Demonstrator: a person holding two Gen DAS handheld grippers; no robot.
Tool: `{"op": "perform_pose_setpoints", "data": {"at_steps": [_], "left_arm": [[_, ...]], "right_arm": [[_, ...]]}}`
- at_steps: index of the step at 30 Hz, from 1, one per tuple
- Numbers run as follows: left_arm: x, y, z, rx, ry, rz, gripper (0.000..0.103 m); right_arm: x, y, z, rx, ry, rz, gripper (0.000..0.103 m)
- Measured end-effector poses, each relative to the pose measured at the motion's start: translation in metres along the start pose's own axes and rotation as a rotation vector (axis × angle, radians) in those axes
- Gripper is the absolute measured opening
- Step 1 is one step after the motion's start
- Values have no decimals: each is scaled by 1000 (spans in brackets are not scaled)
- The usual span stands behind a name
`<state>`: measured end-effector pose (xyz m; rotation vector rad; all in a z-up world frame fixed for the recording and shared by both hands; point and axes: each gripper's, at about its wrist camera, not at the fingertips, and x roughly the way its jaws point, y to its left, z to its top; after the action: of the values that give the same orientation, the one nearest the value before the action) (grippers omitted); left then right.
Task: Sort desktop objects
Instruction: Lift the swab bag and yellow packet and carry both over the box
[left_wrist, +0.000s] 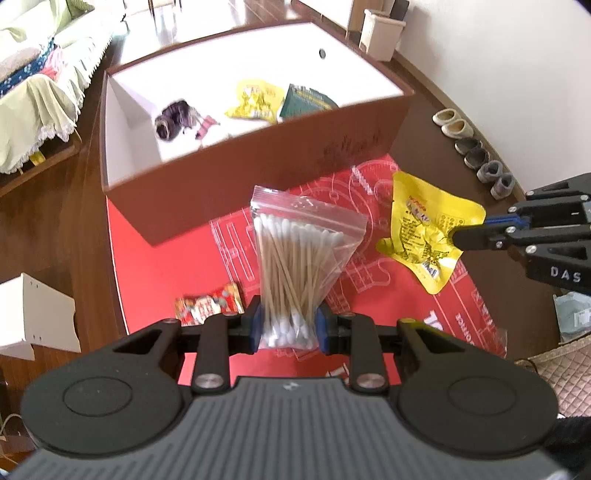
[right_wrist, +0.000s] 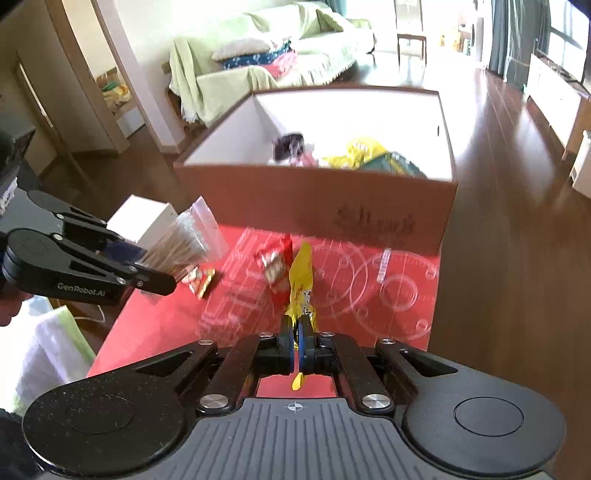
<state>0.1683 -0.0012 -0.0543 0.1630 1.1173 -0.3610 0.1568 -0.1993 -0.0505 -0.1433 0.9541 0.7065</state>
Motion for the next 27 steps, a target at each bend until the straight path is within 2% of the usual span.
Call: {"op": "perform_pose_setpoints", "data": {"at_steps": [17, 27], "left_arm": [[-26, 23, 64, 21, -126, 60, 24], [-11, 43, 99, 22, -135, 87, 24]], "right_arm": [[-34, -6, 77, -78, -174, -10, 0], [-23, -7, 125, -103, -246, -15, 0]]}}
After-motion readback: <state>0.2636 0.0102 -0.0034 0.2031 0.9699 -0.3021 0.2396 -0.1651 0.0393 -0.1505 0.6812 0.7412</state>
